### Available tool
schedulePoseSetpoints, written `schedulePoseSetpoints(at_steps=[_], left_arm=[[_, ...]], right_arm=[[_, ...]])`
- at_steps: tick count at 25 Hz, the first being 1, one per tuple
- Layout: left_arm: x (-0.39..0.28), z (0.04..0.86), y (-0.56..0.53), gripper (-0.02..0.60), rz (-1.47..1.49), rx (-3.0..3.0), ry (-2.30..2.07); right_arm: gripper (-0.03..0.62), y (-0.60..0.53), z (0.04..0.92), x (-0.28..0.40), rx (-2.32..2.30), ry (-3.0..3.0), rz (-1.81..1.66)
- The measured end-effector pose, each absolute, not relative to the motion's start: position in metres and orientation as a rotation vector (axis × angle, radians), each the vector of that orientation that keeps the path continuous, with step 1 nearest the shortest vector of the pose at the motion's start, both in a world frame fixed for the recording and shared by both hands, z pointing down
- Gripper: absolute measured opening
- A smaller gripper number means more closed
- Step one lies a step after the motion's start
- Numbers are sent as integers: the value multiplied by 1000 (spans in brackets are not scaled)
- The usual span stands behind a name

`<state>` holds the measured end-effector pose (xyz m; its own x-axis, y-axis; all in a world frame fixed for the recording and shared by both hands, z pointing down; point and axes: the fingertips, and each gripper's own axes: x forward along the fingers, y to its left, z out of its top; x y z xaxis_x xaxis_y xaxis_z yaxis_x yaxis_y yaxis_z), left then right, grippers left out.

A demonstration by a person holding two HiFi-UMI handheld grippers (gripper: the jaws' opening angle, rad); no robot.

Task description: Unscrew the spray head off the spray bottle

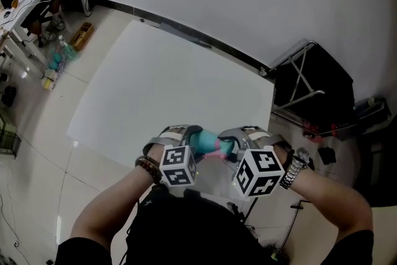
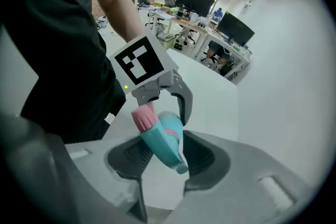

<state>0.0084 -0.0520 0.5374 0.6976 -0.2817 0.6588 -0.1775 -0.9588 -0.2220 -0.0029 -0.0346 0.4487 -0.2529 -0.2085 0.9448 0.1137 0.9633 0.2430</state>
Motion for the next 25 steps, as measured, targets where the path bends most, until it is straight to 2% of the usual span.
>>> schedulePoseSetpoints(at_steps=[5, 25], left_arm=[[5, 549, -58, 377, -1077, -2830, 418], [-11, 589, -117, 379, -967, -3021, 802]], right_arm=[[210, -44, 441, -2, 135, -1823, -347], [222, -59, 429, 24, 487, -1967, -193]])
